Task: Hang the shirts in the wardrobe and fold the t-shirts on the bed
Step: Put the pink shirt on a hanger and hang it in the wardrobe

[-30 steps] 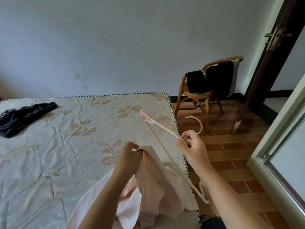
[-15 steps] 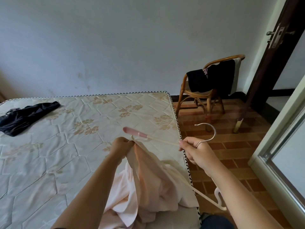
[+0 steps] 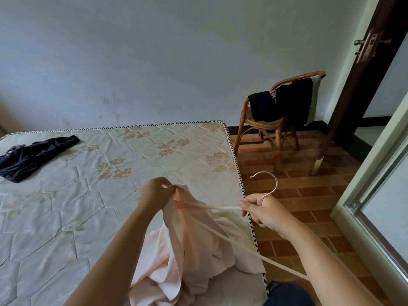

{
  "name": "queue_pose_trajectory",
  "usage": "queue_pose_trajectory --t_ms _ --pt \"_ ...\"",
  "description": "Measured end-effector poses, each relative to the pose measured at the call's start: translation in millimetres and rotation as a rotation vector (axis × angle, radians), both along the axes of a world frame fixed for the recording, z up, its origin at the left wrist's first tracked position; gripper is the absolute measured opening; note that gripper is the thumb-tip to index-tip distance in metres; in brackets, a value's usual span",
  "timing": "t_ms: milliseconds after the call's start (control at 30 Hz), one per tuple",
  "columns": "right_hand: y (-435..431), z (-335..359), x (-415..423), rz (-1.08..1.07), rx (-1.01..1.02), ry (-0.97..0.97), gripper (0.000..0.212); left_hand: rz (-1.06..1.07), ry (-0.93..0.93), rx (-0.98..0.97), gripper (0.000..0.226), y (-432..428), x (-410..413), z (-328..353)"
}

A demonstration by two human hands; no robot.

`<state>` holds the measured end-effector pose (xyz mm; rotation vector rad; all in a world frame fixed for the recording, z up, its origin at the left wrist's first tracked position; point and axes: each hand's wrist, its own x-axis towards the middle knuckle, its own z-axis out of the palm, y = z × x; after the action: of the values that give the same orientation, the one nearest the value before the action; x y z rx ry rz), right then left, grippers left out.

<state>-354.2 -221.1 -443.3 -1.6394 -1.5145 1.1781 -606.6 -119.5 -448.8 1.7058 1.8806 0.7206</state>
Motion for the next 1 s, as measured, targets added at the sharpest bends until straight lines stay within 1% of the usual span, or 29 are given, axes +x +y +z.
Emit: queue_pose_trajectory --t_ms 100,200,300,433,567,667,733,800,867,933,967,1000 --pt "2.2 0.6 -6.1 -0.002 -0.001 0.025 0.032 -0.177 0.216 0.041 0.013 -16.1 11.7 17.3" --pt "4.8 3.6 -14.3 -0.002 0.0 0.042 0.032 -0.315 0.319 0.064 0.013 -33.5 27.2 29.5" --pt "6.9 6.0 -23.6 -0.002 0.011 0.071 0.032 -0.406 0.337 0.104 0.015 -47.9 40.8 34.5" --pt "9.3 3.1 -38.4 -0.011 0.055 0.081 0.031 -0.476 0.346 0.204 0.018 -63.2 55.1 32.7" --pt "11.3 -3.2 -51.3 -0.066 0.088 0.236 0.027 -0.511 0.291 0.222 0.025 -70.4 61.5 26.7" --pt "11.4 -4.7 -53.7 -0.077 0.131 0.296 0.025 -0.547 0.263 0.21 0.032 -71.0 54.3 28.4" --pt "11.9 -4.1 -54.8 -0.068 0.169 0.281 0.024 -0.572 0.294 0.217 0.038 -69.3 48.7 30.5" --pt "12.8 -1.3 -57.3 -0.056 0.193 0.29 0.024 -0.59 0.384 0.26 0.036 -65.6 45.8 31.5" --pt "14.2 1.0 -61.2 -0.04 0.2 0.347 0.024 -0.623 0.449 0.294 0.035 -61.9 44.5 28.7" --pt "15.7 3.6 -64.4 -0.044 0.181 0.425 0.025 -0.685 0.409 0.28 0.036 -60.2 44.1 25.0" --pt "16.3 4.0 -65.2 -0.042 0.164 0.464 0.024 -0.71 0.394 0.277 0.041 -60.2 43.1 23.1" --pt "16.3 3.7 -65.2 -0.021 0.143 0.501 0.022 -0.724 0.396 0.305 0.052 -60.2 41.7 21.7"
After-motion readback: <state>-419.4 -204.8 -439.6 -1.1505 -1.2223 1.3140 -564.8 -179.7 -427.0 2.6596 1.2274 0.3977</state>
